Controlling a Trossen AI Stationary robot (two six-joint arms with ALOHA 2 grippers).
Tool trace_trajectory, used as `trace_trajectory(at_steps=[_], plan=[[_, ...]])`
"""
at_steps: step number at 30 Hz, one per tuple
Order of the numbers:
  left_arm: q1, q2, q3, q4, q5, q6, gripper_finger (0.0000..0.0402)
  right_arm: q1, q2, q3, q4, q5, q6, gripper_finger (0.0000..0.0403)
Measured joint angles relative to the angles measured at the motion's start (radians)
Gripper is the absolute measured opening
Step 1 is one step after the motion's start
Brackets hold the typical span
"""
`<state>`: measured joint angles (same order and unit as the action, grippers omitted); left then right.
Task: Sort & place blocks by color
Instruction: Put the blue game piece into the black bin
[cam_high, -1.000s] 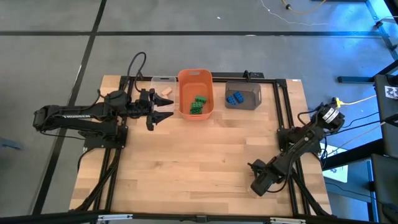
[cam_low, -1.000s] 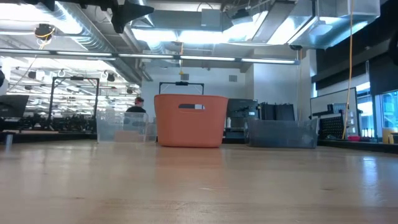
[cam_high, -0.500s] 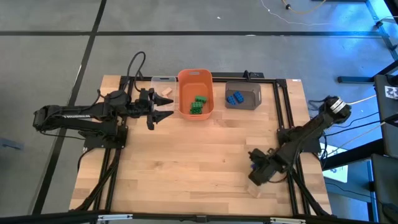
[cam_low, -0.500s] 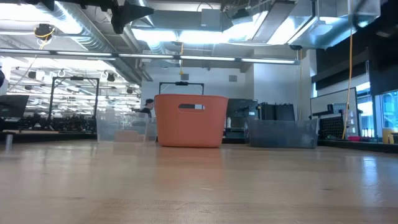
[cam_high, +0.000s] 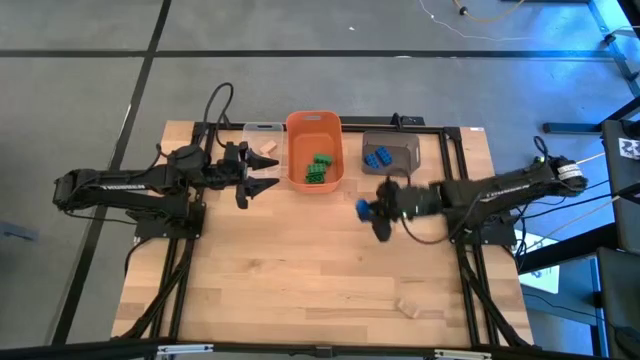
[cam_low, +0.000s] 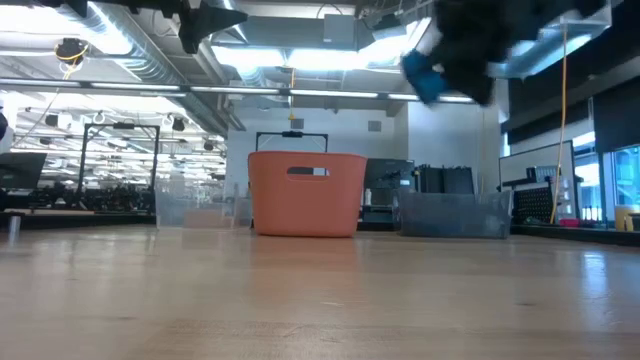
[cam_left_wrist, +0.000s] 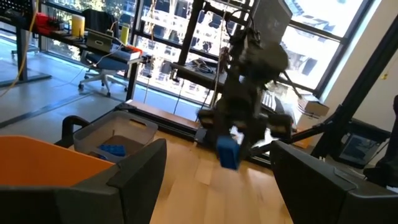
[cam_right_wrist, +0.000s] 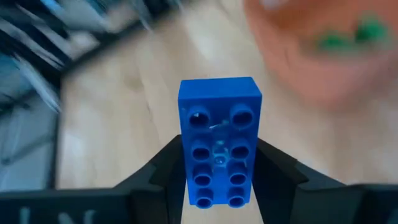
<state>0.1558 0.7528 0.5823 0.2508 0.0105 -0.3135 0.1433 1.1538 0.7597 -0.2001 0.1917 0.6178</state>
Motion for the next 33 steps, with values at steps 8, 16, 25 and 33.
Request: trace_trajectory(at_steps=[8, 16, 25, 33], plan=[[0.0, 0.0, 0.0, 0.001, 0.0, 0.001, 0.0277, -0.285, 0.003, 0.001, 0.413, -0.349, -0.185, 0.014], [0.0, 0.0, 0.0, 0.0, 0.002, -0.033, 0.0277, -0.395, 0.003, 0.0, 0.53, -0.361, -0.204, 0.014], [0.0, 0.0, 0.0, 0.0, 0.005, -0.035, 0.0277, -0.402, 0.002, 0.001, 0.577, -0.413, -0.176, 0.014], [0.0, 0.0, 0.0, -0.004, 0.019, -0.035, 0.0277, -0.401, -0.021, 0.001, 0.545, -0.413, -0.175, 0.014]])
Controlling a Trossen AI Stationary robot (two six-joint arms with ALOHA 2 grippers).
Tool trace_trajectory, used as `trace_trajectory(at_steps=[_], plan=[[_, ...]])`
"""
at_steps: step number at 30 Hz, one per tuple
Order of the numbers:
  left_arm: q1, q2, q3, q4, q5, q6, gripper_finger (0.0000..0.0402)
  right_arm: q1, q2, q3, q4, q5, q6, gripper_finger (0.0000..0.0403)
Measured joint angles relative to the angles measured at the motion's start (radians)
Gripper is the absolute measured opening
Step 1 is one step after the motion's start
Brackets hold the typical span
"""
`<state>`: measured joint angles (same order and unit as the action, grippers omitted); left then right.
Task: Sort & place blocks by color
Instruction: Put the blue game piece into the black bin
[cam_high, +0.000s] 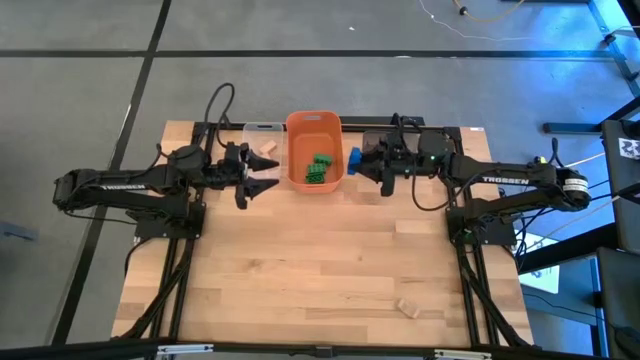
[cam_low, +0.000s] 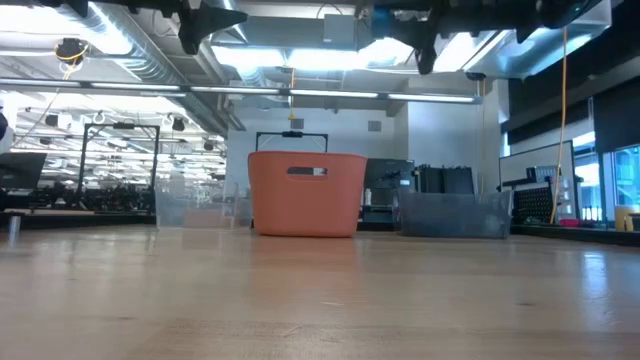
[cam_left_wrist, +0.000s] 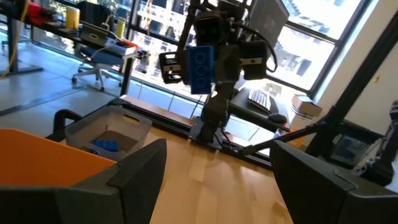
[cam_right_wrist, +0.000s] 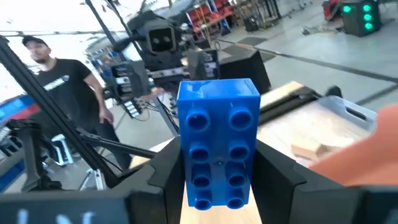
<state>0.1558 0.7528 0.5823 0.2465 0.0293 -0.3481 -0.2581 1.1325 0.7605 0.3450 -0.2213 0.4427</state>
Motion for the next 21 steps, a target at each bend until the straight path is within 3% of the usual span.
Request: trace_trajectory(at_steps=[8, 14, 21], plan=[[0.0, 0.0, 0.0, -0.003, 0.017, 0.0, 0.0277, -0.005, -0.061, 0.0, -0.119, 0.025, -0.031, 0.014], [0.0, 0.0, 0.0, -0.003, 0.016, 0.0, 0.0277, -0.006, -0.147, 0.001, -0.229, 0.119, -0.079, 0.014], [0.0, 0.0, 0.0, -0.004, 0.007, 0.0, 0.0277, -0.006, -0.182, 0.002, -0.356, 0.123, -0.082, 0.014]])
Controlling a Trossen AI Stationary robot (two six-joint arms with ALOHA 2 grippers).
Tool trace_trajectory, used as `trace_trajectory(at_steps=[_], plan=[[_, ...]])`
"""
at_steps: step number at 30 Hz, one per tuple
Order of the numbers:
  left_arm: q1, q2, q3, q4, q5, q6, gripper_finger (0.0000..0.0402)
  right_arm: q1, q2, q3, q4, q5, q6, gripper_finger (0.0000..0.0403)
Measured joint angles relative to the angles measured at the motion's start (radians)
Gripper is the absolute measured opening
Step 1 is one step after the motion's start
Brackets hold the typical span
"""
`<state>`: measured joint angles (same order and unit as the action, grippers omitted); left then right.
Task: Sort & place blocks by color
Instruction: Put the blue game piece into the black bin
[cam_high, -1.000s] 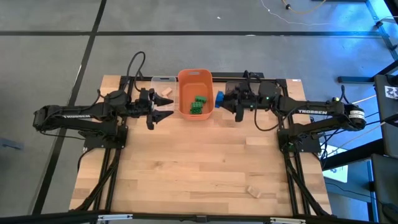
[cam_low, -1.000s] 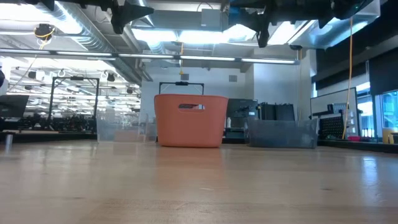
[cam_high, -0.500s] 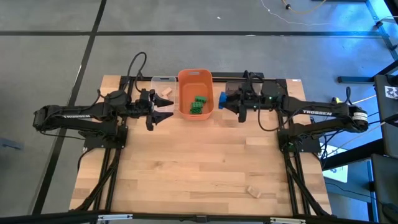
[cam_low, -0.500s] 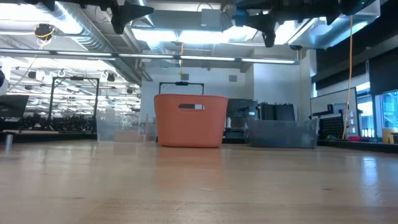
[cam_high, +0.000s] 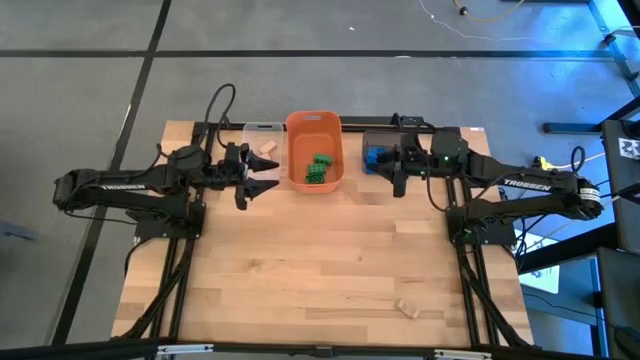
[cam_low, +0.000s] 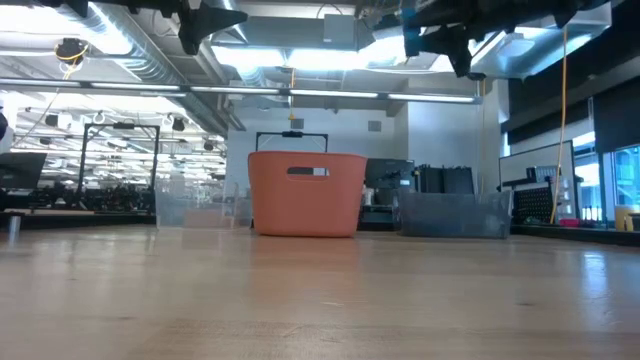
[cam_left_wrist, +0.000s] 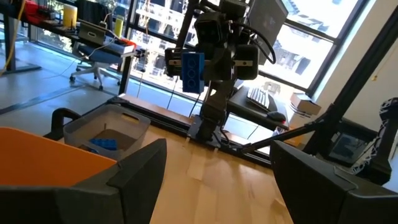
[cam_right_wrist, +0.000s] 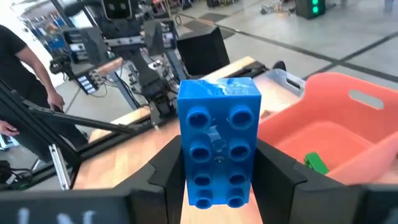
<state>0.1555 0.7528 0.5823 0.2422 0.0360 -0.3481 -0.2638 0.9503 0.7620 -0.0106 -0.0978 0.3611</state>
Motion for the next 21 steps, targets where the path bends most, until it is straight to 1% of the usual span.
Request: trace_trajectory(at_steps=[21], plan=[[0.0, 0.0, 0.0, -0.005, -0.001, -0.015, 0.0277, -0.006, -0.015, 0.0, -0.037, 0.001, -0.029, 0.014]])
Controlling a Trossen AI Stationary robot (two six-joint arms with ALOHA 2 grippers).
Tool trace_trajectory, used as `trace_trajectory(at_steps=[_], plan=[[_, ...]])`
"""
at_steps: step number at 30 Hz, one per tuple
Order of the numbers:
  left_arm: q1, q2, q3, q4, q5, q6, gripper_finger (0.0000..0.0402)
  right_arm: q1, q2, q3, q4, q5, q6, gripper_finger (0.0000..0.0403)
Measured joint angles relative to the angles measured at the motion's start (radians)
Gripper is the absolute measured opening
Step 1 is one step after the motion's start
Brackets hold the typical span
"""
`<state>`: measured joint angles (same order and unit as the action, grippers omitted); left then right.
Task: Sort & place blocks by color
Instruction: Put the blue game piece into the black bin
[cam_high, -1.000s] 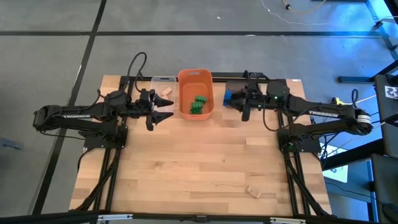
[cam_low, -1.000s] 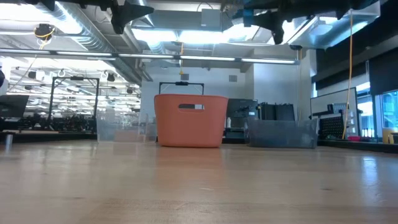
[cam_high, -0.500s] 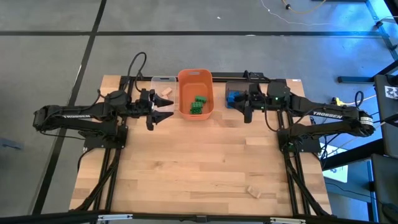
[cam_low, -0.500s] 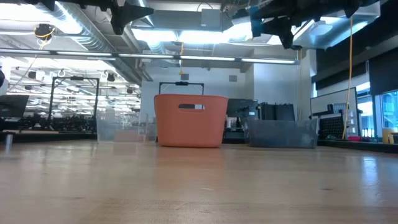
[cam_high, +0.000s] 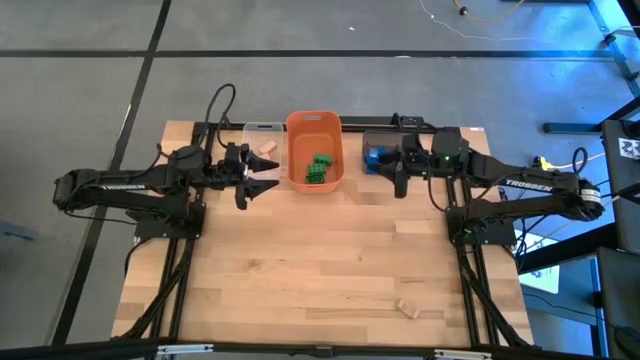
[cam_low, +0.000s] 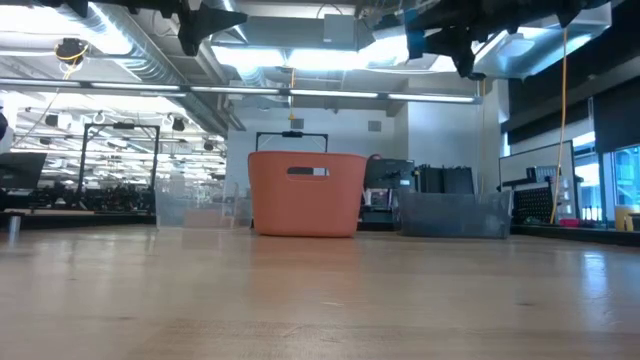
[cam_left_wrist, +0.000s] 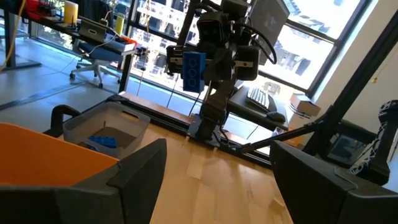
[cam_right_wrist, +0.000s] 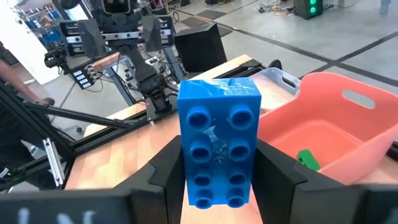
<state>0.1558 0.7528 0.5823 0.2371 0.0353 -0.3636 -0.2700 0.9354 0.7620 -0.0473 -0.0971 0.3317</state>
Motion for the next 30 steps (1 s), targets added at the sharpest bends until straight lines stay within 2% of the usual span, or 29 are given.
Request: trace_trajectory(at_steps=[20, 30], plan=[[0.0, 0.0, 0.0, -0.006, 0.0, 0.0, 0.0277, -0.016, -0.005, 0.0, -0.057, 0.002, 0.0, 0.014], [0.0, 0.0, 0.0, -0.013, 0.0, 0.0, 0.0277, -0.016, -0.005, 0.0, -0.073, 0.036, -0.002, 0.014]])
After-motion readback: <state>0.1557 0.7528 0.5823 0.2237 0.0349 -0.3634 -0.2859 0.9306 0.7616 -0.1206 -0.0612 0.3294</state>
